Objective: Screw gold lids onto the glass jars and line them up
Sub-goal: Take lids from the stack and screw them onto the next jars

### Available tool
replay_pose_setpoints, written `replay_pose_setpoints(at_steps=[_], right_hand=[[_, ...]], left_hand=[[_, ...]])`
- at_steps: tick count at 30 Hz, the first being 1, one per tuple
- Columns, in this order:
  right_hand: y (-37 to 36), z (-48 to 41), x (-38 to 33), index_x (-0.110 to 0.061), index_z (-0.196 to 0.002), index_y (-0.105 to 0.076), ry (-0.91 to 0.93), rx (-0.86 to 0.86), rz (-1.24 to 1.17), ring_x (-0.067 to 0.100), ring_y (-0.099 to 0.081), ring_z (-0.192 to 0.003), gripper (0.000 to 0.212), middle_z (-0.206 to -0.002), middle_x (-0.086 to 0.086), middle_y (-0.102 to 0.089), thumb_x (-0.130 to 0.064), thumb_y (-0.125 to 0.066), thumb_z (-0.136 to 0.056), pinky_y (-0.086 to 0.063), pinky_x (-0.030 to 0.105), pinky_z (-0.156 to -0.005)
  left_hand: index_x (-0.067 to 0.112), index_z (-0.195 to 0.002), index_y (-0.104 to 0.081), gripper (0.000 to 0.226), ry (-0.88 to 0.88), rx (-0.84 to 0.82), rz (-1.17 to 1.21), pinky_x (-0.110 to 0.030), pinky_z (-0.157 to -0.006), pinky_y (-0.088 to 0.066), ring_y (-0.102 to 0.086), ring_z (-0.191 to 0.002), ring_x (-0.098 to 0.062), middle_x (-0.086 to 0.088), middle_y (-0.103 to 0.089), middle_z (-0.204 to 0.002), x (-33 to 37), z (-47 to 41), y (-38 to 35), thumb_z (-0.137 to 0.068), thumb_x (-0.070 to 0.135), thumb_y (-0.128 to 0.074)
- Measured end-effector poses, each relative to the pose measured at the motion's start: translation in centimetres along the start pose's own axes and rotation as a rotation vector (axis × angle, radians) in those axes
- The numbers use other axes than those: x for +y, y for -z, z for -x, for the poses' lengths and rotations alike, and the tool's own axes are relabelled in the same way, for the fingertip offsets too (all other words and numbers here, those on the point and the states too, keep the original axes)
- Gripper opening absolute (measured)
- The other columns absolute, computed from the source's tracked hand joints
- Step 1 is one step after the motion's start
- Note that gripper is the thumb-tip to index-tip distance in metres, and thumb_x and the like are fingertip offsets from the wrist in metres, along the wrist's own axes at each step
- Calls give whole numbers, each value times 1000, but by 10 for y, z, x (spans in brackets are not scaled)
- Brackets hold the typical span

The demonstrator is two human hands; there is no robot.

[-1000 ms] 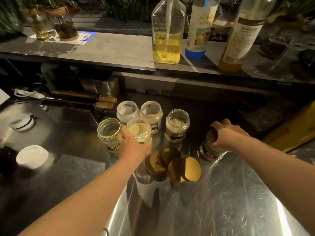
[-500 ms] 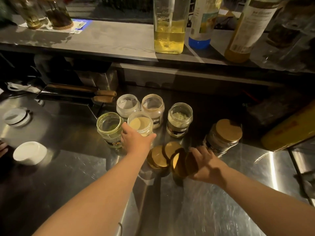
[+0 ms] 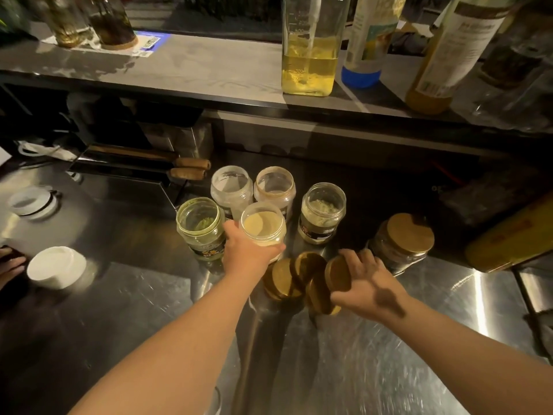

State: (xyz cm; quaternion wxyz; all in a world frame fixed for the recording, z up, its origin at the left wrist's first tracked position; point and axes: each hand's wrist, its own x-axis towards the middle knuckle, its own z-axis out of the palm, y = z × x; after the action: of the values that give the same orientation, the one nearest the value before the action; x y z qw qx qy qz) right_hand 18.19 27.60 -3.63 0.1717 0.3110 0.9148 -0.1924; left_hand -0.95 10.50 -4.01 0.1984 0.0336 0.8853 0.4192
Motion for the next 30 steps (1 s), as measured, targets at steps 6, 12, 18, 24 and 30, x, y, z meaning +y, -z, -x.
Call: replay_pose_setpoints(at_steps=[6,12,18,24,30], right_hand=[[28,-1,-42,-44,-156,-16,174,117,-180,21,-40,-131,109,-142,-6,-33,-70,-71,-66,-53,39,-99],[54,-12,-91,-52,-156,-15,385,110,-138,16,-40,-127,113,-146,-10,-35,-62,-84,-67,-56,33,-91],[68,-17,-110,-49,-160,-18,484,-5,55,19,-39,-132,109,-151,-7,-34,-57,-84,-74,-56,37,-96],[64,-29,-115,-51,-160,-18,464,-110,109,15,-41,-122,109,-148,-8,-34,-50,-85,-74,-53,27,-83],[58,-36,-120,-50,-157,-21,405,-152,83,17,-49,-115,106,-132,-11,-37,-56,-83,-71,-53,25,-75]], left_hand=[[28,-150,-48,112,-95,-151,44,-54,-112,-54,-60,-133,-26,1,-58,-144,-15,13,9,-57,33,-111],[29,-149,-53,80,142,-314,478,-31,-86,-67,-71,-113,-23,-9,-69,-137,-24,26,4,-85,9,-96],[39,-122,-67,81,337,-366,765,-70,-93,-63,-59,-128,-50,-12,-60,-142,-14,34,11,-45,44,-91],[57,-139,-34,119,0,-318,22,-59,-115,-53,-45,-144,-32,12,-32,-151,-39,25,8,-52,36,-113],[52,-147,-26,128,-59,-320,-227,-55,-114,-53,-46,-145,-31,12,-30,-153,-39,19,10,-50,51,-111]])
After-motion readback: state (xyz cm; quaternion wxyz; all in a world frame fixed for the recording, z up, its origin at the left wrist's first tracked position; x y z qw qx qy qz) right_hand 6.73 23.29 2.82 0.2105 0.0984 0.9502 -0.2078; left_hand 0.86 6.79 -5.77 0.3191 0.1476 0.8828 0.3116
